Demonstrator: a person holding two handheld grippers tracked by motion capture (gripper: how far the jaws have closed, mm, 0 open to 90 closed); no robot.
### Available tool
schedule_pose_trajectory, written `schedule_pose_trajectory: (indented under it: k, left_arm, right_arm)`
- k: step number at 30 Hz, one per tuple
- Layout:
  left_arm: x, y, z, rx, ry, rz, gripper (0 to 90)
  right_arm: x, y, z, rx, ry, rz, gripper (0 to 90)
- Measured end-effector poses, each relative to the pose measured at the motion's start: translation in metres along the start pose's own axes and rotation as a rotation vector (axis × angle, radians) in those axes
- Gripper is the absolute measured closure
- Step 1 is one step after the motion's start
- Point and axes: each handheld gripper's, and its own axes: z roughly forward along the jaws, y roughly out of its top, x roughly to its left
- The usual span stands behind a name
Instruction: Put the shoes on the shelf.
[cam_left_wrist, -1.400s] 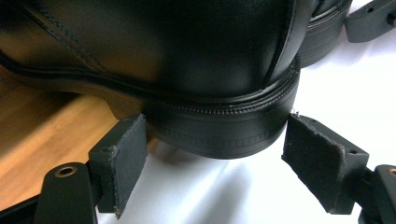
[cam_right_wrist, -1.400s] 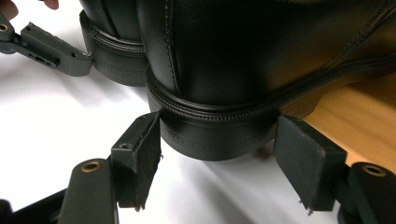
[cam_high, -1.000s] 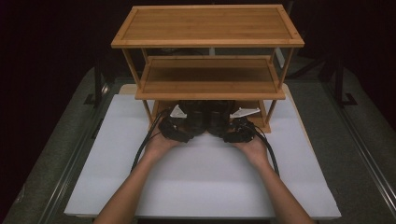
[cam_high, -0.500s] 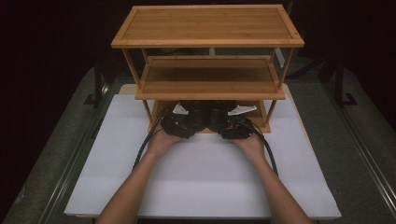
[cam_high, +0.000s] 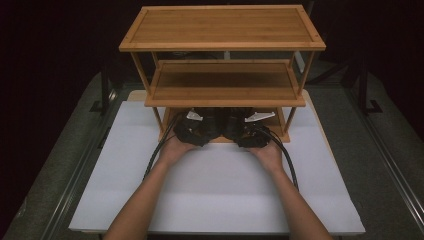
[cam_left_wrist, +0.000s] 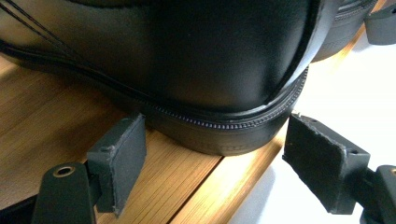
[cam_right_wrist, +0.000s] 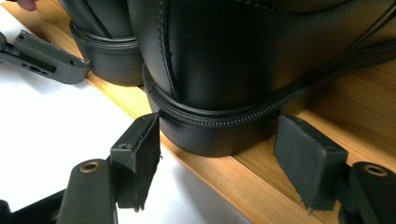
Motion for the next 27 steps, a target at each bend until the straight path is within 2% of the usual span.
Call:
schedule_pose_trajectory:
  k: [4, 7, 11, 15, 18, 20, 27]
  left_arm:
    - [0.000, 0.000, -0.002, 0.005, 0.004, -0.003, 20.7]
    - [-0.003, -0.001, -0.007, 0.009, 0.004, -0.003, 18.6]
    - [-0.003, -0.004, -0.015, 0.013, 0.013, -0.010, 15.5]
    - [-0.001, -0.008, -0.024, 0.013, 0.004, -0.013, 11.8]
    - [-0.001, -0.012, -0.033, 0.017, -0.010, -0.035, 7.3]
    - [0.000, -0.014, -0.038, 0.018, -0.007, -0.029, 2.0]
    - [-0.006, -0.028, -0.065, 0.003, -0.011, -0.022, 1.8]
  right_arm:
    - [-0.001, 0.000, -0.001, 0.004, 0.005, 0.009, 30.7]
    - [0.001, 0.002, -0.006, -0.016, 0.016, 0.020, 28.1]
    - [0.003, 0.003, -0.012, -0.010, 0.020, 0.014, 23.7]
    - [0.002, 0.002, -0.018, 0.003, 0.028, 0.017, 15.7]
    - [0.003, 0.001, -0.024, 0.026, 0.008, 0.013, 7.7]
    - [0.003, -0.001, -0.030, 0.024, 0.017, 0.009, 1.2]
    - [-0.001, -0.014, -0.056, -0.002, 0.002, 0.009, 0.7]
